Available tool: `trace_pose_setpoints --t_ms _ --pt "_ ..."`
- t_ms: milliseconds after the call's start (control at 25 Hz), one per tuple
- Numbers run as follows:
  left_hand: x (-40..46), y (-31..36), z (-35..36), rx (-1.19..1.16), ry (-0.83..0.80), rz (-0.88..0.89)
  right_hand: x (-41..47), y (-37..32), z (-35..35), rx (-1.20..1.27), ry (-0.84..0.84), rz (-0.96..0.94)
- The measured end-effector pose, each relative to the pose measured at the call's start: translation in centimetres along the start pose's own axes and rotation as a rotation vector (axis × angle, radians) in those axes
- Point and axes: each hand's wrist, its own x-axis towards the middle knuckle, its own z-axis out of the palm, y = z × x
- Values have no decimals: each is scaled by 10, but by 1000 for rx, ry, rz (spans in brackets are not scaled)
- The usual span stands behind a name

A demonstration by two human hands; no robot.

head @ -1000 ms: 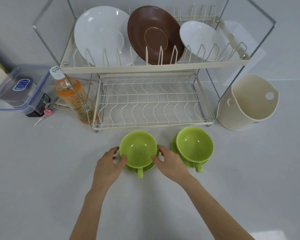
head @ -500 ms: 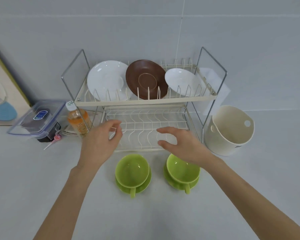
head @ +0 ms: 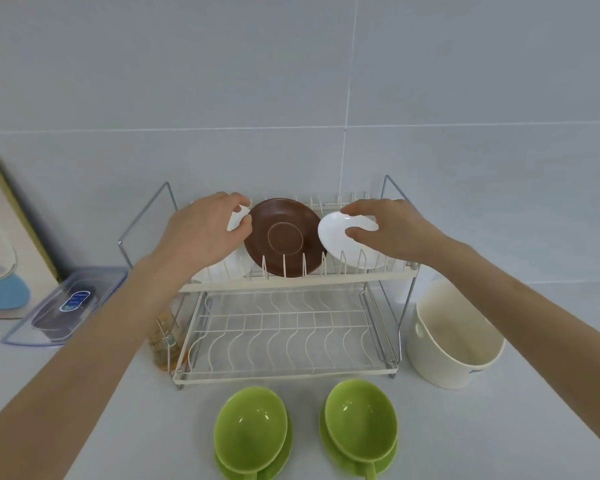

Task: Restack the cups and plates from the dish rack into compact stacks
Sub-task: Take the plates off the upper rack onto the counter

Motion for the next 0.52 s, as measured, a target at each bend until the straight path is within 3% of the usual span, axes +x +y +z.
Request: trace_pose_setpoints --t_ms 360,520 --pt "44 -20 51 121 -203 -207 91 44 22 -216 -236 198" --pt "44 -24 70 -102 -315 -315 110 63 38 -248 -280 289"
